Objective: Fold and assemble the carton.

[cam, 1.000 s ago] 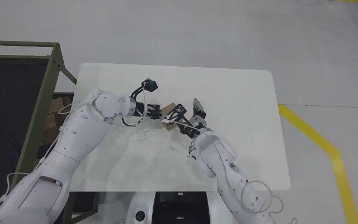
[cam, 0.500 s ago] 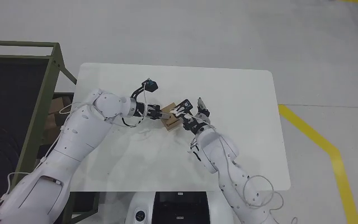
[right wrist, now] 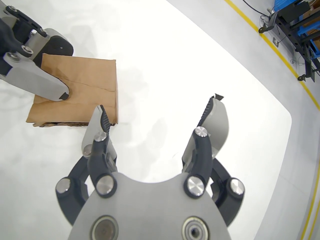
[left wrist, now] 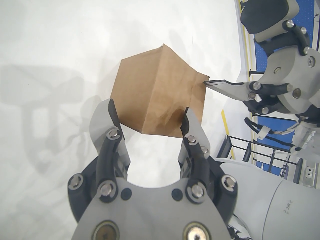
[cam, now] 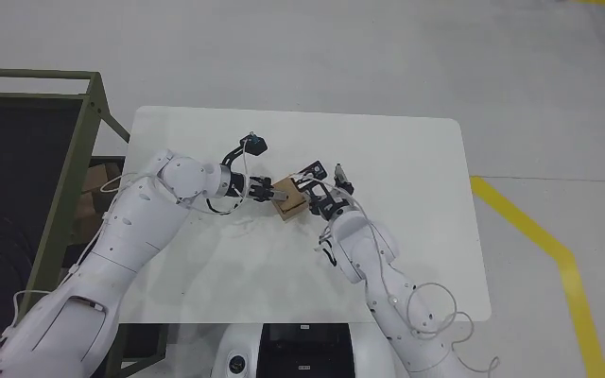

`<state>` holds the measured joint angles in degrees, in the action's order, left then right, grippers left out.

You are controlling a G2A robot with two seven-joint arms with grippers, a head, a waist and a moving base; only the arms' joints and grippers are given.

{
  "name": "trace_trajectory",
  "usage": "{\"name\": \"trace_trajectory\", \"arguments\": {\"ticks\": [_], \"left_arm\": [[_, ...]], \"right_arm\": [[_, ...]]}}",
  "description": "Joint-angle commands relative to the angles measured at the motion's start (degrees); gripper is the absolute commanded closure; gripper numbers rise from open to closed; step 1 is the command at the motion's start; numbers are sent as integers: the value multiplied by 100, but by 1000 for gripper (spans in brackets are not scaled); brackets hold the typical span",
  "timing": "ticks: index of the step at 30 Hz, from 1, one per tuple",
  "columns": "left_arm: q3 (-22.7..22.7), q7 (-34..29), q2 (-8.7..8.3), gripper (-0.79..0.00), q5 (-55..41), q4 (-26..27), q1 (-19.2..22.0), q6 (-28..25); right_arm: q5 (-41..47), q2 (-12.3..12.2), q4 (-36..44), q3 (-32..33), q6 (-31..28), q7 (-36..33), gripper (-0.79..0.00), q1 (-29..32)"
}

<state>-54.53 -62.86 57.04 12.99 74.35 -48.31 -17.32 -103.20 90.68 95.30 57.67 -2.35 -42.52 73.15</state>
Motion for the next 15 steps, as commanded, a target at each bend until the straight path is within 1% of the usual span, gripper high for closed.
{"name": "trace_trajectory", "arguments": {"ticks": [1, 5, 7, 9, 12, 15], "left_arm": [[-1, -1, 1, -489, -5, -1, -3, -7], [-4, -4, 2, -489, -9, -10, -2, -20], [-4, -4, 3, -486, -8, -13, -1, -21], [-3, -3, 4, -486, -7, -15, -1, -23], [-3, -3, 5, -489, -6, -19, 0, -25], [-1, -4, 7, -493, -7, -27, 3, -25]], "right_arm": [[10, 6, -29, -14, 15, -6, -668, -28], [20, 10, -54, -22, 25, -5, -683, -45], [25, 11, -70, -26, -7, -51, -705, -62], [35, 14, -73, -31, -13, -46, -693, -83], [120, 9, -7, -60, -65, 233, -699, -5], [58, -4, 10, -90, -146, 320, -699, 55]]}}
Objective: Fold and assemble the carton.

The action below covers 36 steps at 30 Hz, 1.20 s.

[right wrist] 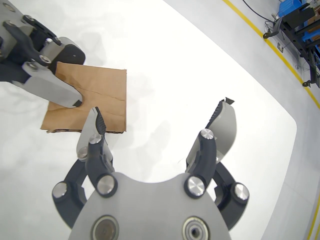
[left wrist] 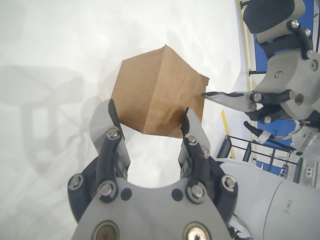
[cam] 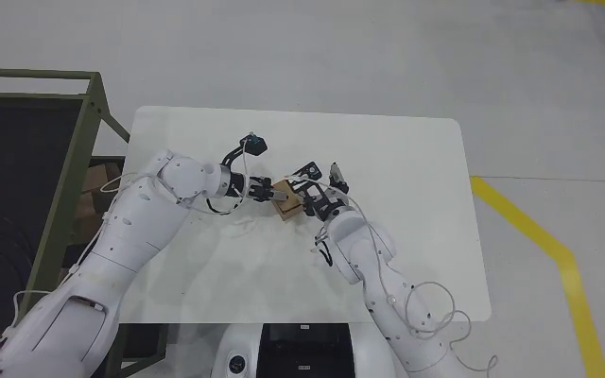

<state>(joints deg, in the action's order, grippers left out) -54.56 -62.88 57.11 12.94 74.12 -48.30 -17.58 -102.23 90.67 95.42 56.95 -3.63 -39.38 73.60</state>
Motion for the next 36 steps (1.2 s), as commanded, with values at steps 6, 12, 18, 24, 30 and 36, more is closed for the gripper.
{"name": "trace_trajectory", "arguments": {"ticks": [6, 12, 18, 24, 30, 36], "left_arm": [[11, 4, 8, -483, 0, -26, 18, -7], [12, 5, 12, -480, 11, -44, 28, -9], [6, -6, 13, -480, -2, -51, 31, -24], [-2, -7, 13, -502, -4, -33, 35, -29], [-134, 28, -27, -785, -5, 76, -21, -91], [-515, 303, -139, -785, 55, 499, -275, -288]], "right_arm": [[-239, 0, -192, -198, -364, -157, -727, -143], [-247, 21, -326, -278, -410, -256, -727, -267], [-297, 12, -180, -271, -308, -80, -723, -180], [-324, -19, -31, -184, -286, 32, -736, -33], [-105, -87, 201, 82, -479, 323, -785, 207], [332, -176, 523, 411, -772, 870, -785, 615]]}}
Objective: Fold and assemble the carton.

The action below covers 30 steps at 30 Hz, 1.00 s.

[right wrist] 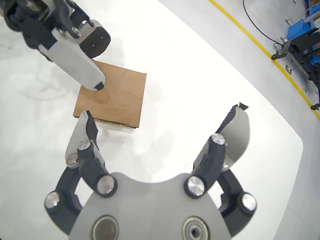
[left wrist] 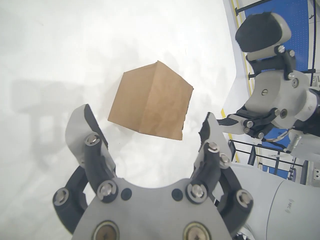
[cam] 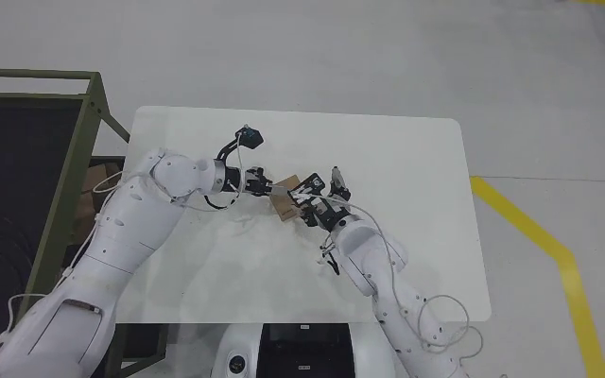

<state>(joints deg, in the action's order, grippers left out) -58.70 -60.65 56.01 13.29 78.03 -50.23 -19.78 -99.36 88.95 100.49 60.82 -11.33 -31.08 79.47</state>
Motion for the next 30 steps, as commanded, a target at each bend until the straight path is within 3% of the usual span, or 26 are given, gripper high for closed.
{"name": "trace_trajectory", "arguments": {"ticks": [1, 11, 16, 19, 21, 23, 30], "left_arm": [[-189, 140, -56, -785, 38, 188, -157, -120], [-695, 599, -197, -785, 173, 659, -675, -309], [-674, 610, -193, -785, 197, 652, -637, -286], [-595, 623, -169, -785, 242, 655, -530, -191], [-544, 636, -151, -785, 233, 647, -458, -154], [-484, 641, -131, -785, 228, 630, -389, -115], [-213, 505, -54, -785, 385, 520, -59, 166]], "right_arm": [[46, -4, 15, 24, -1, 41, -785, 28], [-37, -2, -254, -30, 173, 304, -785, -15], [-91, -51, -581, -32, 242, 1377, -785, 204], [-216, -109, -779, 43, 627, 2809, -785, 635], [-252, -127, -920, 21, 874, 3373, -785, 856], [-178, -144, -1045, 20, 827, 3634, -785, 923], [-184, -160, -1088, 40, 727, 3600, -785, 923]]}}
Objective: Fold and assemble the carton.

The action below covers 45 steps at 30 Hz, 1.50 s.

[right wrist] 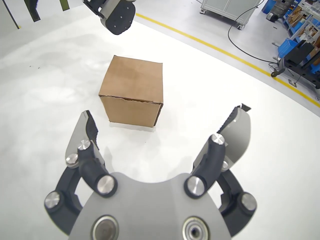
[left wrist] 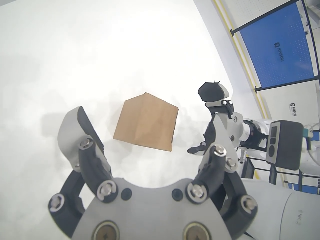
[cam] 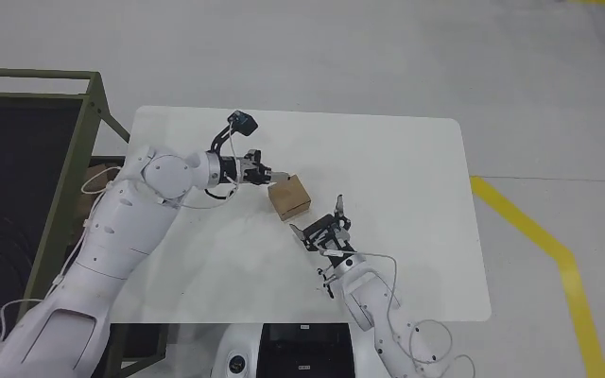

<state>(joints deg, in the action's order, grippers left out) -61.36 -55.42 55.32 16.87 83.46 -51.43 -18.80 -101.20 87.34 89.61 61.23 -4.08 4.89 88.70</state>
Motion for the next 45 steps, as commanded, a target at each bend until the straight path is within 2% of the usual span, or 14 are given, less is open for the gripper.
{"name": "trace_trajectory", "arguments": {"ticks": [1, 6, 13, 27, 34, 45], "left_arm": [[99, -47, 30, -785, 39, -48, 117, 124], [396, -176, 124, -785, 63, -211, 404, 201], [732, -209, 242, -785, 21, -547, 661, -27], [916, -353, 335, -785, -572, -1028, 716, -702], [1000, -436, 369, -785, -752, -1097, 729, -906], [1057, -595, 409, -785, -1034, -1335, 843, -1104]], "right_arm": [[0, 0, 0, -1, 1, 2, -785, 0], [-13, -2, -90, -80, -72, -48, -785, -51], [69, 48, -564, -340, 348, 285, -785, -186], [783, 285, -1579, -875, 1051, 543, -785, -819], [1204, 405, -2132, -1008, 1182, 802, -785, -1180], [1546, 478, -2538, -1053, 1120, 1216, -785, -1363]]}}
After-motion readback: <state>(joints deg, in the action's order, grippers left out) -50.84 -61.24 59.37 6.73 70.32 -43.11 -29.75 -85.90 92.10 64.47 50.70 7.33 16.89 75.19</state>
